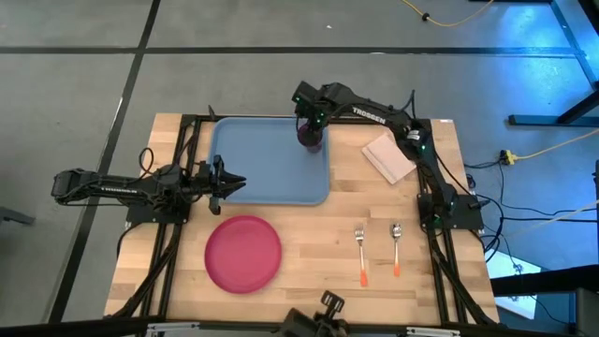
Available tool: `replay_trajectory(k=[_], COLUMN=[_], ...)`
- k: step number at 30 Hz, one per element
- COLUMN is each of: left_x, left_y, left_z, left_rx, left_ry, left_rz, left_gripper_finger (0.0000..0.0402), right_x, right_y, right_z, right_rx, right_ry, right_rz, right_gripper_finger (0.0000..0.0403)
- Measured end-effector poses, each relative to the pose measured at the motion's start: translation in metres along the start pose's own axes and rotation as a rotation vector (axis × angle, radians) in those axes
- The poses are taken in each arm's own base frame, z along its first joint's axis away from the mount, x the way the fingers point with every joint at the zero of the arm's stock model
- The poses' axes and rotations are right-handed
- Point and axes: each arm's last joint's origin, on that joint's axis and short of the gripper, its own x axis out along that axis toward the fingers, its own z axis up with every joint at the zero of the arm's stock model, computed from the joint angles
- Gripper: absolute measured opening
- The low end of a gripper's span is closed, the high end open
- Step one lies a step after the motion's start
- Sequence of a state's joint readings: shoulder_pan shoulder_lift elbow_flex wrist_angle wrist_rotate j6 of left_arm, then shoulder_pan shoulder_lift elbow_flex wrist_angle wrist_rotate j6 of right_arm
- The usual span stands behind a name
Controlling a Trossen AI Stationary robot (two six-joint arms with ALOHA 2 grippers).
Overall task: Pick and place plate/cup/fork/spoon on tray
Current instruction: Put the red glass on the blue tray, then put the orange spoon on the blue tray
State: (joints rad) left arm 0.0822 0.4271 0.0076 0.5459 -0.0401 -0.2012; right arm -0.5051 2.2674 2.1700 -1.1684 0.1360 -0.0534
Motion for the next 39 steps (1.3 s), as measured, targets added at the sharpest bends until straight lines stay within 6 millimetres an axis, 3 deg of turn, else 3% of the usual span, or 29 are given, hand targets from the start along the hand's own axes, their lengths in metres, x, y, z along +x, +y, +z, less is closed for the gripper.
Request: replay_trajectory(k=[6, 12, 25, 36, 39], left_x=[0.0, 0.0, 0.0, 0.0, 0.0], left_y=[0.0, 0.0, 0.0, 0.001, 0.001], left_z=[0.0, 0.0, -0.002, -0.004, -0.004], left_rx=[-0.001, -0.002, -0.001, 0.0, 0.0], left_ry=[0.0, 0.0, 0.016, 0.042, 0.042], left_rz=[0.0, -0.001, 0.003, 0.008, 0.008], left_gripper_finger=[0.0069, 0.0069, 0.0069, 0.0069, 0.0069], right_x=[0.001, 0.006, 0.006, 0.005, -0.008], right_y=[-0.009, -0.008, -0.01, -0.011, -0.012], right_z=[-0.001, 0.001, 0.015, 0.015, 0.015], right_rx=[0.12, 0.124, 0.069, 0.055, 0.027], right_ry=[0.002, -0.001, -0.144, -0.144, -0.123], right_rz=[0.014, 0.035, -0.009, -0.042, -0.043], right_gripper_finger=[0.0052, 0.008, 0.0084, 0.0085, 0.0085])
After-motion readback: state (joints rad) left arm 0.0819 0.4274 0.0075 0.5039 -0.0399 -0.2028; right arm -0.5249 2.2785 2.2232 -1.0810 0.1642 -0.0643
